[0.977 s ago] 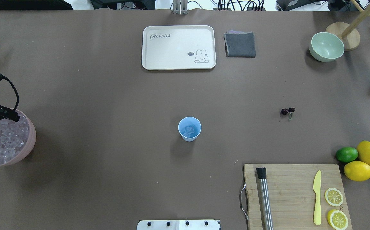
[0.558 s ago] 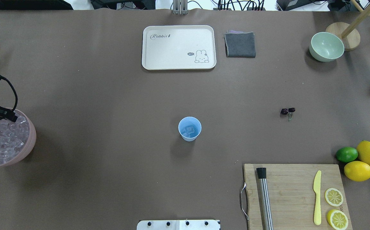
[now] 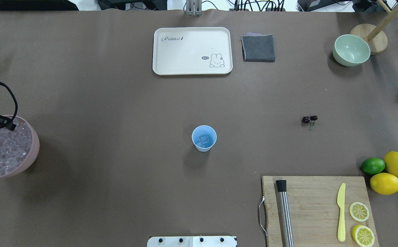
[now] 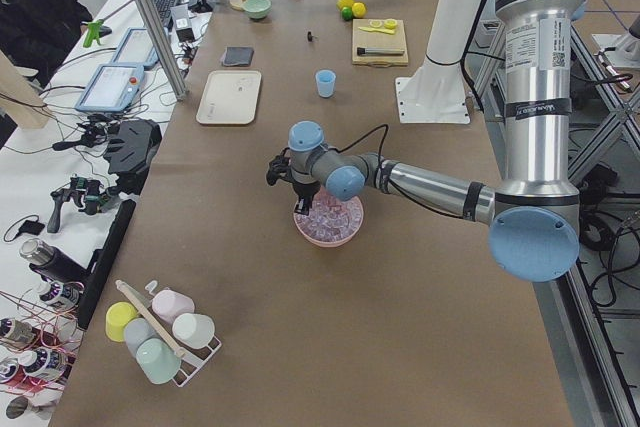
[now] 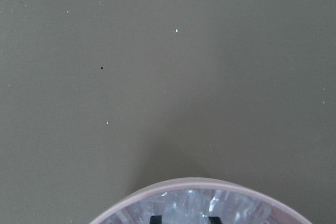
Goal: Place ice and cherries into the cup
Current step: 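Lower the left gripper into the ice and grasp another cube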
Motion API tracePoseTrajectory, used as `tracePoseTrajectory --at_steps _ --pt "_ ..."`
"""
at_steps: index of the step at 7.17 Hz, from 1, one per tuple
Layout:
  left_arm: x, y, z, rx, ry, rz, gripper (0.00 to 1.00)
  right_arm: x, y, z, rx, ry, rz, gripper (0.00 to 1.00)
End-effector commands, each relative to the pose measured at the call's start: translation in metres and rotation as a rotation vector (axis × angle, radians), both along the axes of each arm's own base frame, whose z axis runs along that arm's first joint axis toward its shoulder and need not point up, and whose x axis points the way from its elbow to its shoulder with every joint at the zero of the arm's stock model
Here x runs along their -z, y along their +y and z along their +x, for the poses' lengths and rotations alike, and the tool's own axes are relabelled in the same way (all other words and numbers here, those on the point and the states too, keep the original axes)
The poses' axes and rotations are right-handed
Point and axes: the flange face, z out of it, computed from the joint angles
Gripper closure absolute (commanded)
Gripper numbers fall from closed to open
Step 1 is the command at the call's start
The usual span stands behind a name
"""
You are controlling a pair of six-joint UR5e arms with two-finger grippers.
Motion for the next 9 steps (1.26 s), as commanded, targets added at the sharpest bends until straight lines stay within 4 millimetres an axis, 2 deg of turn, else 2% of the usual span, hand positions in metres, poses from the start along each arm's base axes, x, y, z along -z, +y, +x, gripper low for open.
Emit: tracePoseTrajectory --at_steps 1,2,4,5,6,7,8,9 --pt "0.003 0.001 -0.002 -0.005 0.017 -0.006 0.99 0.001 0.000 0.001 -0.003 0.000 0.001 0.00" --pt "0.004 0.004 -0.009 0.002 0.017 -0.003 0.99 0.003 0.000 0.002 -0.005 0.000 0.006 0.00" --pt "0.000 0.033 -0.036 -0.031 0.004 0.032 1.00 0.003 0.000 0.002 -0.005 -0.002 0.006 0.00" --pt "0.010 0.029 -0.053 0.008 0.012 0.051 1.00 0.005 0.000 0.002 -0.004 -0.003 0.009 0.00" --pt "0.025 0.026 -0.065 0.036 0.027 0.073 1.00 0.006 0.000 0.001 -0.004 -0.005 0.012 0.00" --pt "0.045 0.022 -0.064 0.042 0.053 0.099 1.00 0.008 0.000 0.001 -0.004 -0.005 0.016 0.00" --pt "0.077 0.005 -0.052 0.044 0.113 0.118 1.00 0.011 0.000 0.002 -0.003 -0.004 0.022 0.00" --pt "0.122 -0.020 -0.035 0.110 0.180 0.100 1.00 0.012 0.000 0.001 -0.003 -0.005 0.025 0.00"
